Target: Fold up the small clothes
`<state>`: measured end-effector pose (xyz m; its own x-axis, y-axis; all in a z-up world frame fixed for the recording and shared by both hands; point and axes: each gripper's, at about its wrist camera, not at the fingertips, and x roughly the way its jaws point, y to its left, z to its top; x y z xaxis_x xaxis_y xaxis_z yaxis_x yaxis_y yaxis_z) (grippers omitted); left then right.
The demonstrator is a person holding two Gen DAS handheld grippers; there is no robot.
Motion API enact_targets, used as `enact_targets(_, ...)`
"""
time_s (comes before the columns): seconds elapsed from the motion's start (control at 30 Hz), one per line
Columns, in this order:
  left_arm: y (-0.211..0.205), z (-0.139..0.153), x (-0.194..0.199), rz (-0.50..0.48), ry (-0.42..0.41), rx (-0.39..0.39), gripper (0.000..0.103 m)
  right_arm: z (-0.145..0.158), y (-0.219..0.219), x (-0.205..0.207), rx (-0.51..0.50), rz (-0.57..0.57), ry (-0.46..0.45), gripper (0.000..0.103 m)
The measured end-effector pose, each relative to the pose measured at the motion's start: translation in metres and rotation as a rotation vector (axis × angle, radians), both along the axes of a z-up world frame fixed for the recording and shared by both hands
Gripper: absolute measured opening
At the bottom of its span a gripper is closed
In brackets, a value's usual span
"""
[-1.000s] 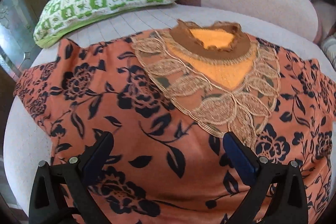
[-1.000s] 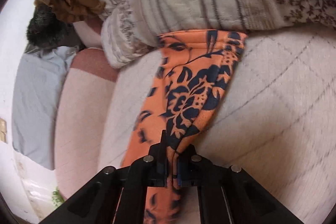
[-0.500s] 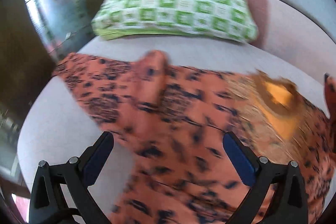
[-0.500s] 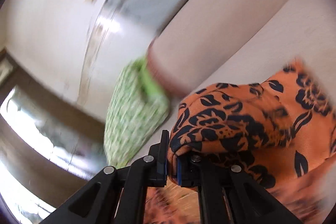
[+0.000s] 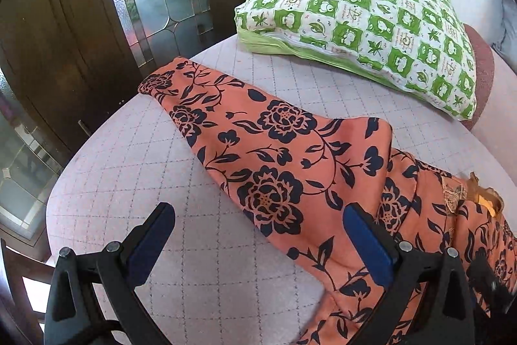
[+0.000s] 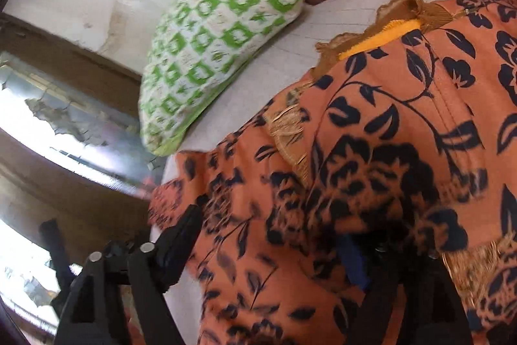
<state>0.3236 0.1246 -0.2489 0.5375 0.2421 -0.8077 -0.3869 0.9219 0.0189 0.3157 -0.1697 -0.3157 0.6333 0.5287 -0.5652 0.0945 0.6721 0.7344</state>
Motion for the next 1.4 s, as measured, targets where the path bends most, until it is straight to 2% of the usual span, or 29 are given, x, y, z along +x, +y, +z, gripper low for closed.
enact_targets(0.1, -0.012, 0.005, -0.004, -0.036, -0.027, -0.010, 0.103, 0.018, -0.010, -0.020, -0.035, 0.066, -0.015, 0.082)
enact_targets(0.17, -0.026, 0.009, -0.007, -0.085, -0.050, -0.012, 0.103, 0.031, -0.024, -0.034, -0.042, 0.061, -0.019, 0.082)
enact_targets(0.33, -0.093, 0.017, -0.016, -0.278, -0.110, 0.047, 0.103, 0.050, -0.095, -0.083, 0.013, -0.137, -0.010, 0.081)
enact_targets(0.5, -0.177, 0.008, -0.025, -0.495, -0.143, 0.180, 0.103, 0.030, -0.150, -0.113, 0.125, -0.286, -0.001, 0.081)
enact_targets(0.6, -0.215, -0.004, -0.031, -0.587, -0.138, 0.295, 0.103, 0.005, -0.169, -0.110, 0.233, -0.340, 0.044, 0.081)
enact_targets(0.7, -0.242, -0.013, -0.036, -0.663, -0.143, 0.347, 0.103, -0.008, -0.181, -0.104, 0.256, -0.368, 0.077, 0.081)
enact_targets(0.73, -0.248, -0.017, -0.037, -0.681, -0.145, 0.367, 0.103, -0.012, -0.185, -0.102, 0.296, -0.369, 0.083, 0.081)
enact_targets(0.8, -0.258, -0.029, -0.033, -0.672, -0.132, 0.444, 0.103, -0.019, -0.191, -0.099, 0.363, -0.371, 0.094, 0.081)
enact_targets(0.87, -0.262, -0.040, -0.029, -0.659, -0.111, 0.498, 0.103, -0.024, -0.194, -0.098, 0.389, -0.371, 0.106, 0.079)
enact_targets(0.93, -0.265, -0.045, -0.026, -0.664, -0.095, 0.508, 0.103, -0.026, -0.196, -0.098, 0.396, -0.359, 0.112, 0.079)
enact_targets(1.17, -0.268, -0.049, -0.025, -0.656, -0.113, 0.557, 0.103, -0.028, -0.194, -0.095, 0.407, -0.335, 0.131, 0.079)
enact_targets(1.4, -0.264, -0.032, -0.032, -0.648, -0.199, 0.566, 0.103, -0.031, -0.196, -0.096, 0.424, -0.330, 0.141, 0.079)
